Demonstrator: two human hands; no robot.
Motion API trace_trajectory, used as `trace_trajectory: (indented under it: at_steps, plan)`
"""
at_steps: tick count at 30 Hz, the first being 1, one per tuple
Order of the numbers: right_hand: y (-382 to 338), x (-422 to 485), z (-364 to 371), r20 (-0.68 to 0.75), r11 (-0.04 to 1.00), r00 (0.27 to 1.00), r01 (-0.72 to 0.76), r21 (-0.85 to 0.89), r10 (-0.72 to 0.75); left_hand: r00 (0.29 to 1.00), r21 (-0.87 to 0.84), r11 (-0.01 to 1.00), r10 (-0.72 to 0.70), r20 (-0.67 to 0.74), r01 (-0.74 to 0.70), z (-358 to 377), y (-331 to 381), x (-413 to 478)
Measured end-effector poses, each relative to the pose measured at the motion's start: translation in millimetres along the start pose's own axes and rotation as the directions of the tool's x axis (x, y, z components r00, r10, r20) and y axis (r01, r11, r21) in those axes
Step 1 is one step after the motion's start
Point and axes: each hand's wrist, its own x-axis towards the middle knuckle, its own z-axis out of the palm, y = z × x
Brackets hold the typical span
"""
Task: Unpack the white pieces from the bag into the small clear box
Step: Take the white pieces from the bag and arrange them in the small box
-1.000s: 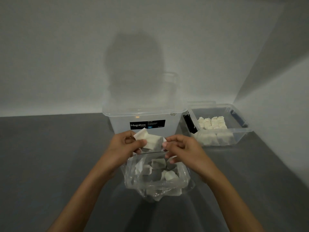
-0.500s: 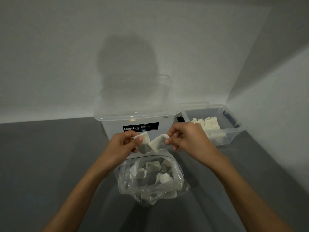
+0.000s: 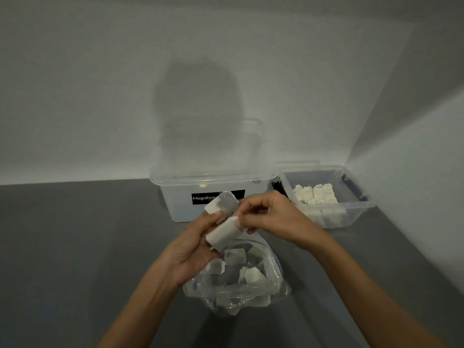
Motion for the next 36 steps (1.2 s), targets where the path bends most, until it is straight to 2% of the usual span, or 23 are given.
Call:
trace_trajectory:
  at_steps: [4, 5, 7, 9, 12, 15, 16, 19, 22, 28, 32, 36]
  plan:
    - [4.5, 4.8, 3.3, -0.074, 0.997, 0.997, 0.032, 0.077, -0.026, 1.000, -0.025, 1.000, -0.016, -0.009, 0.016, 3.8, -9.0, -3.0]
    - [5.7, 4.9, 3.3, -0.087, 0.998, 0.996, 0.036, 0.052, -0.032, 1.000, 0.025, 1.000, -0.008, -0.006, 0.009, 2.5, -9.8, -2.9]
    - [7.9, 4.9, 1.2, -0.096, 0.997, 0.994, 0.045, -0.055, -0.050, 0.999, 0.273, 0.961, 0.040, 0.003, -0.040, -0.4, -6.1, -3.2]
    - [8.8, 4.9, -3.1, -0.067, 0.970, 0.994, 0.065, -0.234, -0.083, 0.993, 0.490, 0.863, 0.114, 0.042, -0.119, -2.3, 5.7, -2.6]
    - [5.6, 4.7, -6.2, 0.058, 0.885, 0.992, 0.124, -0.449, -0.110, 0.968, 0.633, 0.735, 0.229, 0.106, -0.243, -0.2, 23.8, 0.4]
    - [2.7, 6.4, -5.3, 0.148, 0.834, 0.984, 0.164, -0.527, -0.101, 0.934, 0.761, 0.544, 0.257, 0.250, -0.354, 6.6, 26.1, 5.8]
    - [1.7, 7.2, -5.9, 0.156, 0.832, 0.984, 0.158, -0.532, -0.086, 0.927, 0.776, 0.511, 0.264, 0.268, -0.370, 8.5, 25.3, 7.7]
    - [-1.1, 7.7, -12.9, 0.133, 0.858, 0.990, 0.108, -0.502, -0.047, 0.920, 0.752, 0.541, 0.313, 0.237, -0.377, 8.6, 26.0, 13.5]
    - [-3.6, 7.7, -24.1, 0.064, 0.840, 0.997, 0.077, -0.538, -0.051, 0.918, 0.738, 0.569, 0.353, 0.180, -0.363, 6.6, 29.8, 16.8]
    - [-9.8, 12.9, -41.1, 0.010, 0.879, 1.000, 0.013, -0.477, -0.010, 0.900, 0.746, 0.536, 0.389, 0.197, -0.395, 9.4, 44.2, 19.4]
    - [-11.9, 17.0, -45.5, -0.029, 0.848, 0.999, 0.018, -0.530, -0.039, 0.879, 0.719, 0.545, 0.433, 0.198, -0.431, 15.5, 50.2, 23.6]
    - [-14.8, 16.8, -51.7, -0.056, 0.787, 0.994, 0.039, -0.616, -0.094, 0.884, 0.752, 0.520, 0.433, 0.177, -0.405, 23.5, 54.3, 28.6]
